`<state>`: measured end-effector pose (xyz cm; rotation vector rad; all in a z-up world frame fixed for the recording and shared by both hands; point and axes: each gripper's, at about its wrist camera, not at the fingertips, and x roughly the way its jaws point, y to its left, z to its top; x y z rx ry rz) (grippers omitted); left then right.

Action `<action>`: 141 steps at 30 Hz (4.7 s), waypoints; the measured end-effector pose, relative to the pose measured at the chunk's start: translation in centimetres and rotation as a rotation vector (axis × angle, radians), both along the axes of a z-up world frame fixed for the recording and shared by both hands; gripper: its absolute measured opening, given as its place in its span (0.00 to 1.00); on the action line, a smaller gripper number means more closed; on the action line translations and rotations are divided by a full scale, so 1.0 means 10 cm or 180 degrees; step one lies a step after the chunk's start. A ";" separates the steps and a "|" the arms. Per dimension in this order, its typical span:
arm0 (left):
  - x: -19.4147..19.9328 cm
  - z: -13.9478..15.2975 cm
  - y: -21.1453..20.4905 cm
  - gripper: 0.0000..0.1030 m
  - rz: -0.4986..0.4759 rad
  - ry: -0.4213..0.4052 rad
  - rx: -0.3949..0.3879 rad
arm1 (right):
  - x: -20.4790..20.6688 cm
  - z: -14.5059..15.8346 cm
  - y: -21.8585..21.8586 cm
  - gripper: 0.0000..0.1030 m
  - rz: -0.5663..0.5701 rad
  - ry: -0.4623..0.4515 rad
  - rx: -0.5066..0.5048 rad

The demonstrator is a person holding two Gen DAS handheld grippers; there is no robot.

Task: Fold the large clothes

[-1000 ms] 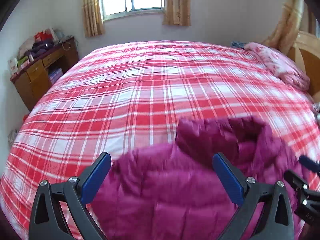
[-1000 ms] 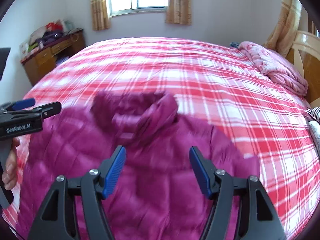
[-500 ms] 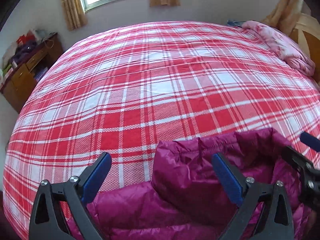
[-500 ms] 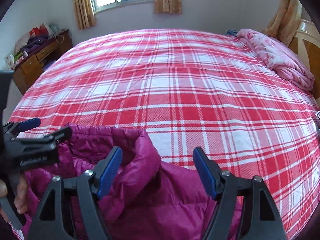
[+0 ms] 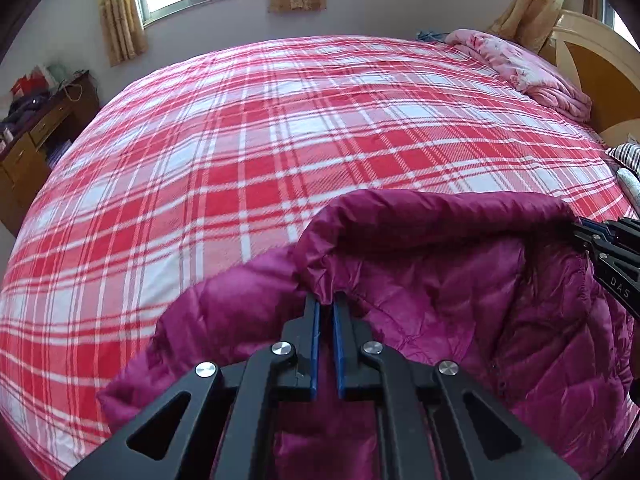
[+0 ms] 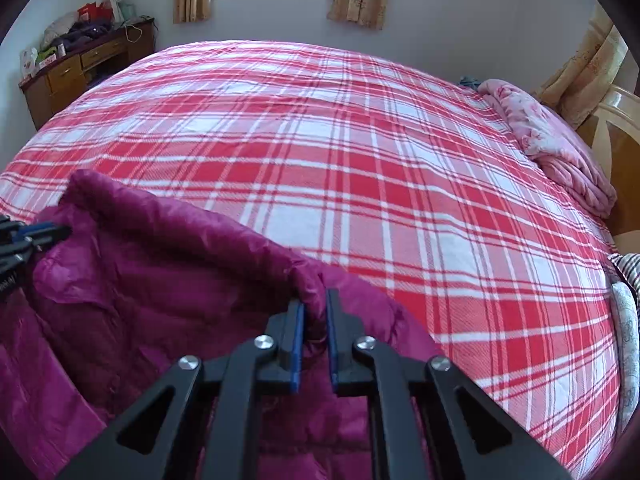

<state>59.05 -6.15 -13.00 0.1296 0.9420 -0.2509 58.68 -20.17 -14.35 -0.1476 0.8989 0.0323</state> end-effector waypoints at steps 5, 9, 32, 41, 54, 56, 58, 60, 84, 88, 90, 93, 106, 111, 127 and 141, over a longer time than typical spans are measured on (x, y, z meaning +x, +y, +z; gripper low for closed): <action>-0.12 -0.21 0.11 0.04 0.0037 0.0096 0.0005 | -0.04 -0.21 -0.02 0.10 -0.0027 0.0007 -0.0057; -0.23 0.02 0.20 0.05 0.0163 -0.0113 -0.0107 | -0.08 -0.27 0.01 0.10 -0.0029 -0.0090 -0.0132; 0.19 -0.08 -0.25 0.78 0.0344 -0.0117 -0.0215 | -0.15 -0.37 -0.08 0.11 -0.0031 -0.0297 0.0125; 0.12 -0.28 -0.25 0.79 0.0321 -0.0045 -0.0111 | -0.46 0.24 -0.29 0.42 -0.0232 -0.0706 0.0754; 0.09 0.16 -0.45 0.79 0.0179 -0.0319 -0.0388 | -0.06 -0.20 0.04 0.44 -0.0127 -0.0289 0.0706; 0.16 -0.08 -0.50 0.79 0.0231 -0.0143 -0.0246 | -0.08 -0.25 0.00 0.44 -0.0132 -0.0279 0.0729; 0.17 -0.26 -0.51 0.79 0.0215 -0.0053 -0.0187 | -0.08 -0.26 -0.03 0.44 -0.0133 -0.0274 0.0758; 0.16 -0.29 -0.50 0.79 0.0220 -0.0083 -0.0209 | -0.06 -0.31 -0.01 0.44 -0.0129 -0.0246 0.0748; 0.14 -0.41 -0.64 0.83 0.0220 -0.0192 0.0125 | 0.02 -0.42 0.12 0.48 -0.0185 -0.0131 0.0439; 0.15 -0.41 -0.66 0.83 0.0221 -0.0195 0.0149 | 0.02 -0.42 0.13 0.49 -0.0184 -0.0125 0.0423; 0.15 -0.41 -0.67 0.83 0.0222 -0.0197 0.0158 | 0.02 -0.42 0.13 0.49 -0.0183 -0.0124 0.0418; 0.15 -0.41 -0.68 0.83 0.0222 -0.0198 0.0171 | 0.03 -0.42 0.15 0.49 -0.0184 -0.0121 0.0388; 0.15 -0.43 -0.73 0.84 0.0221 -0.0218 0.0307 | 0.03 -0.44 0.18 0.49 -0.0193 -0.0113 0.0300; 0.15 -0.43 -0.73 0.84 0.0222 -0.0222 0.0322 | 0.03 -0.44 0.19 0.49 -0.0190 -0.0114 0.0269; 0.16 -0.43 -0.73 0.84 0.0220 -0.0218 0.0312 | 0.04 -0.45 0.21 0.50 -0.0191 -0.0110 0.0218; 0.05 -0.17 -0.70 0.85 0.0306 -0.0351 0.0464 | 0.02 -0.35 0.10 0.60 -0.0169 -0.0134 0.0313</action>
